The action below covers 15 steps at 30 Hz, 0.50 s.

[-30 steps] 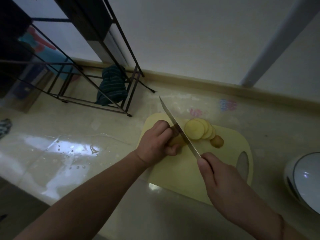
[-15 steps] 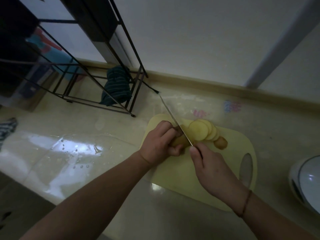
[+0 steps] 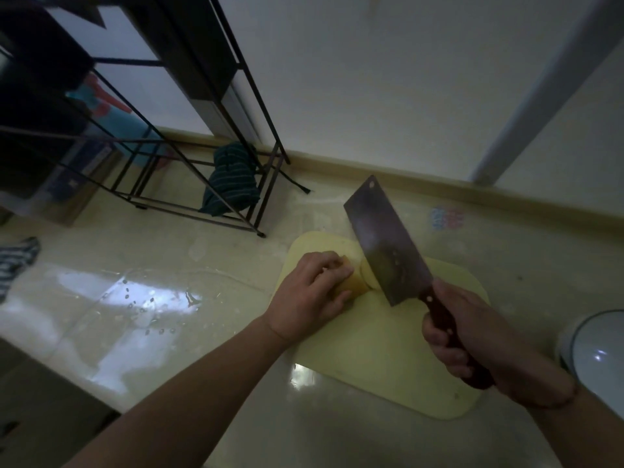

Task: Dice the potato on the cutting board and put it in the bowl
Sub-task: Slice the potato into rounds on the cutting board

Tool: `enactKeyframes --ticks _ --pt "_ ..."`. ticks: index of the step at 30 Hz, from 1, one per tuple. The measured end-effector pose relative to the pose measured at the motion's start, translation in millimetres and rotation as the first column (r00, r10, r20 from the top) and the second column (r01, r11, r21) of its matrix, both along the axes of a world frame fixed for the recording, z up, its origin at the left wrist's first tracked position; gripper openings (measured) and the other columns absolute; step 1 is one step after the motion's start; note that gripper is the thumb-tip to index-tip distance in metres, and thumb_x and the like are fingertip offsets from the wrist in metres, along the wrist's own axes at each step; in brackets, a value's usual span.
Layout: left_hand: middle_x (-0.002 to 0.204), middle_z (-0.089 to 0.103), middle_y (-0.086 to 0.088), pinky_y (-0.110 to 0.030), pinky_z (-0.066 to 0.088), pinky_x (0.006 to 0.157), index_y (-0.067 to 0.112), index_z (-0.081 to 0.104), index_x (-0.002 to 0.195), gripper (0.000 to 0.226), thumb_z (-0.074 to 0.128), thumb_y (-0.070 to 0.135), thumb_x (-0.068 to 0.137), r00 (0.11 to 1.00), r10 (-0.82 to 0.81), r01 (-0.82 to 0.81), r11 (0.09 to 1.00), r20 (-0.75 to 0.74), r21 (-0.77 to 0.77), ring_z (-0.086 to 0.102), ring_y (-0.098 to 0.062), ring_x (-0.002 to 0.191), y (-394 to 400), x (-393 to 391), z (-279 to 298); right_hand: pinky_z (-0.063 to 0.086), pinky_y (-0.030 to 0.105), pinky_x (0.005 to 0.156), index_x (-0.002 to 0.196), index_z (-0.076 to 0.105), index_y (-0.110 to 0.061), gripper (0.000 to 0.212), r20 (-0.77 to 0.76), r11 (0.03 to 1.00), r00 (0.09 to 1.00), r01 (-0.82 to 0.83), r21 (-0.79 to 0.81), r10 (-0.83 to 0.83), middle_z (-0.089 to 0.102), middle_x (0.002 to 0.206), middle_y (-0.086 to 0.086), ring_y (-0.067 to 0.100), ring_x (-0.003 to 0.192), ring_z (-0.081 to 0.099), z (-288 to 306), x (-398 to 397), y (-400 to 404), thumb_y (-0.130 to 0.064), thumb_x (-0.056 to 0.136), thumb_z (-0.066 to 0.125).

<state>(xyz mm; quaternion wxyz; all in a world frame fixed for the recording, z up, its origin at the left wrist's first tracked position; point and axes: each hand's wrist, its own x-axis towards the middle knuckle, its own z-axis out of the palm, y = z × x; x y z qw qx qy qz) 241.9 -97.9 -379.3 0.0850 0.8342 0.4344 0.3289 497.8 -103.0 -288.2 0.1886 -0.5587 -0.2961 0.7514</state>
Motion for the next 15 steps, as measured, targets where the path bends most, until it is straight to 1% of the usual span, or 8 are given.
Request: enactKeyframes --ticks 4,7,8,9,10,11,12,15 --pt "0.122 0.048 -0.006 -0.037 0.053 0.088 0.011 0.052 0.125 0.041 0.068 0.028 0.091 0.999 0.04 -0.04 0.998 0.001 -0.05 0.055 -0.024 0.106 -8.4 -1.7 2.6 0.027 0.018 0.041 0.083 0.048 -0.015 0.04 0.079 0.996 0.997 -0.018 0.092 0.011 0.041 0.053 0.006 0.014 0.037 0.03 16.8 -3.9 -9.4 -0.051 0.097 0.035" --pt "0.122 0.049 -0.006 -0.036 0.054 0.088 0.011 0.053 0.12 0.038 0.07 0.029 0.091 0.998 0.06 -0.059 0.996 0.018 -0.068 0.058 -0.026 0.104 -12.6 -1.1 4.3 0.023 0.018 0.034 0.079 0.055 -0.032 0.039 0.274 0.934 0.96 -0.147 0.327 0.055 0.046 0.05 -0.003 0.008 0.037 0.037 29.7 -18.1 -22.7 -0.063 0.089 0.035" --pt "0.121 0.049 -0.006 -0.034 0.053 0.088 0.011 0.054 0.12 0.037 0.07 0.029 0.091 0.998 0.063 -0.062 0.996 0.016 -0.065 0.058 -0.025 0.104 -13.4 -0.9 4.4 0.014 0.012 0.035 0.08 0.056 -0.033 0.043 0.35 0.88 0.934 -0.224 0.418 0.071 0.048 0.049 -0.002 0.006 0.037 0.04 32.6 -22.2 -27.2 -0.068 0.087 0.032" --pt "0.121 0.049 -0.006 -0.033 0.053 0.088 0.011 0.054 0.119 0.036 0.07 0.029 0.091 0.998 0.065 -0.064 0.996 0.014 -0.059 0.057 -0.025 0.105 -13.9 -0.6 4.2 0.035 0.022 0.05 0.08 0.055 -0.032 0.046 0.417 0.825 0.904 -0.301 0.478 0.089 0.051 0.051 -0.001 0.008 0.04 0.046 35.2 -26.1 -31.5 -0.069 0.087 0.029" --pt "0.12 0.049 -0.006 -0.033 0.053 0.087 0.011 0.054 0.118 0.036 0.07 0.028 0.091 0.998 0.066 -0.066 0.996 0.014 -0.055 0.058 -0.025 0.104 -14.2 -0.2 4.4 0.03 0.022 0.079 0.078 0.055 -0.03 0.045 0.466 0.786 0.88 -0.353 0.508 0.094 0.054 0.054 0.001 0.01 0.045 0.051 37.9 -29.5 -35.5 -0.066 0.087 0.028" --pt "0.12 0.049 -0.006 -0.032 0.053 0.087 0.011 0.054 0.118 0.035 0.07 0.027 0.091 0.997 0.069 -0.068 0.996 0.017 -0.055 0.058 -0.026 0.104 -14.2 0.3 4.3 0.032 0.016 0.06 0.077 0.054 -0.031 0.041 0.483 0.769 0.871 -0.37 0.521 0.091 0.057 0.058 0.002 0.011 0.051 0.055 39.8 -32.7 -38.8 -0.062 0.087 0.028" --pt "0.12 0.049 -0.006 -0.032 0.053 0.085 0.01 0.054 0.118 0.035 0.07 0.026 0.09 0.997 0.073 -0.072 0.996 0.019 -0.056 0.058 -0.026 0.103 -14.0 0.7 3.6 0.032 0.013 0.059 0.077 0.053 -0.032 0.037 0.483 0.759 0.871 -0.372 0.534 0.087 0.058 0.061 0.001 0.01 0.053 0.056 41.0 -35.7 -41.0 -0.059 0.087 0.029" --pt "0.12 0.052 -0.009 -0.035 0.054 0.081 0.007 0.059 0.116 0.036 0.074 0.024 0.088 0.994 0.106 -0.104 0.992 0.017 -0.066 0.06 -0.028 0.102 -13.3 2.6 -0.3 0.036 0.021 0.052 0.082 0.053 -0.035 0.034 0.497 0.73 0.862 -0.404 0.551 0.102 0.057 0.06 -0.007 0.009 0.052 0.053 39.6 -41.9 -45.1 -0.058 0.088 0.03"
